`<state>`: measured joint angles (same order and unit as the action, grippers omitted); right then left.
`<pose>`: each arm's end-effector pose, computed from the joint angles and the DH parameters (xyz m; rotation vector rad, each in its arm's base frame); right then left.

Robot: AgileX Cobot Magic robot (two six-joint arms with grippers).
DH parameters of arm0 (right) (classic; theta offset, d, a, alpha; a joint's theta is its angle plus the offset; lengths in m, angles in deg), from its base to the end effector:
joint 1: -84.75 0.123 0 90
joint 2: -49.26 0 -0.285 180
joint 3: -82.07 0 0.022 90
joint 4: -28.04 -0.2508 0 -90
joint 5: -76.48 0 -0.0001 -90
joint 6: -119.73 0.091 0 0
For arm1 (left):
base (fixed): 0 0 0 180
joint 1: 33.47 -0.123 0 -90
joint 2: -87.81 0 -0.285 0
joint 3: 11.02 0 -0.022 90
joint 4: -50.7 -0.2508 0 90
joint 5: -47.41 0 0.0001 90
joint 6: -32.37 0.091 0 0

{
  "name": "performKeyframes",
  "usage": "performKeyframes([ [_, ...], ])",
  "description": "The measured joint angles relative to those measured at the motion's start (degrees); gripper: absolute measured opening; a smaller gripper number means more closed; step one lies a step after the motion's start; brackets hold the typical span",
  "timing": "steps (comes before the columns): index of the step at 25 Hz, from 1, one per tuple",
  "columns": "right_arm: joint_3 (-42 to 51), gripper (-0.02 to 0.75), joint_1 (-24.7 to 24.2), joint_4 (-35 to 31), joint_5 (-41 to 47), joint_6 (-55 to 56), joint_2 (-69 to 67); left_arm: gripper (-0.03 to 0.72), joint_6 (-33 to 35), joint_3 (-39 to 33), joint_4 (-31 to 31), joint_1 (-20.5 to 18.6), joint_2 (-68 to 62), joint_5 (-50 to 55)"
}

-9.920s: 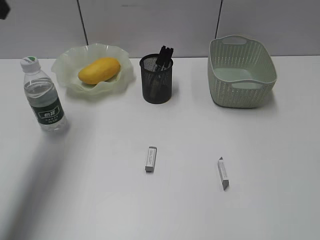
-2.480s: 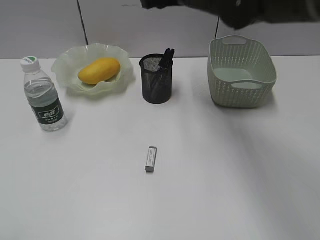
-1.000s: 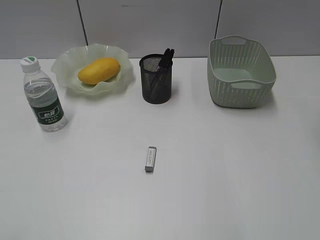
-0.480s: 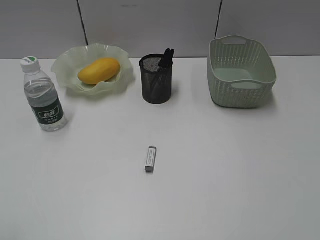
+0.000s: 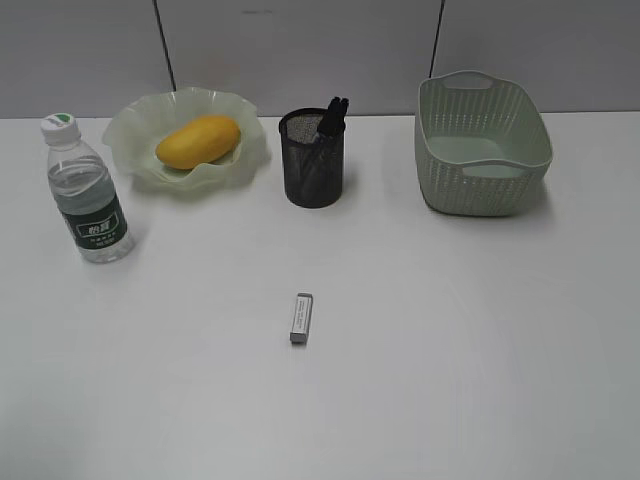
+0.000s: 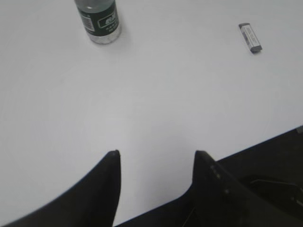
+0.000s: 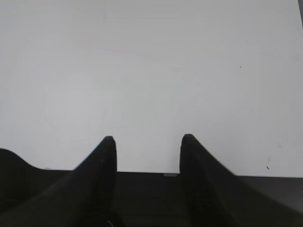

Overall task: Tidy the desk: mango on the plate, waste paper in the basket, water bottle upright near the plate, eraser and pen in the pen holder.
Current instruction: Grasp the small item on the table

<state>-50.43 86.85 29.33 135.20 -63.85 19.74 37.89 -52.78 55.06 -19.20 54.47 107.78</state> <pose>0.0549 0.0003 0.2760 -0.1220 2.3660 -0.0409 0.0589 -0.0212 0.3007 0.3945 2.3344 -0.1702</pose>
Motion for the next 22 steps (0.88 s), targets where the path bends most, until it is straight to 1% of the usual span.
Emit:
performKeyframes([
  [3, 0.3, 0.363, 0.0, 0.0, 0.6, 0.8, 4.1, 0.379, -2.2, 3.5, -2.3, 5.7, -7.8, 0.0],
  [5, 0.3, 0.362, 0.0, -0.7, 0.8, 1.0, 6.1, 0.379, -3.6, 6.5, -2.7, 7.5, -14.2, -0.1],
  [7, 0.4, 0.362, 0.0, -1.3, 0.8, 1.1, 7.7, 0.379, -4.0, 9.5, -1.4, 8.1, -21.6, -0.8],
  [8, 0.4, 0.362, 0.0, -1.3, 0.8, 1.2, 8.6, 0.379, -4.2, 11.2, 0.0, 8.1, -26.6, -1.5],
  [12, 0.6, 0.362, 0.0, -1.3, 0.8, 1.2, 13.0, 0.379, -4.6, 18.8, 5.9, 8.2, -39.6, -2.5],
  [14, 0.7, 0.362, 0.0, -1.3, 0.9, 1.2, 15.9, 0.379, -5.0, 22.6, 6.9, 8.9, -45.3, -3.0],
  [17, 0.7, 0.362, 0.0, -1.3, 0.9, 1.3, 20.9, 0.379, -6.4, 28.3, 7.3, 11.0, -52.9, -3.4],
  [20, 0.7, 0.362, 0.0, -1.3, 0.9, 1.3, 22.1, 0.378, -9.4, 33.6, 5.8, 14.4, -59.7, -3.4],
  [22, 0.7, 0.362, 0.0, -1.6, 0.9, 1.3, 22.2, 0.377, -12.5, 37.3, 3.6, 16.8, -64.4, -3.3],
])
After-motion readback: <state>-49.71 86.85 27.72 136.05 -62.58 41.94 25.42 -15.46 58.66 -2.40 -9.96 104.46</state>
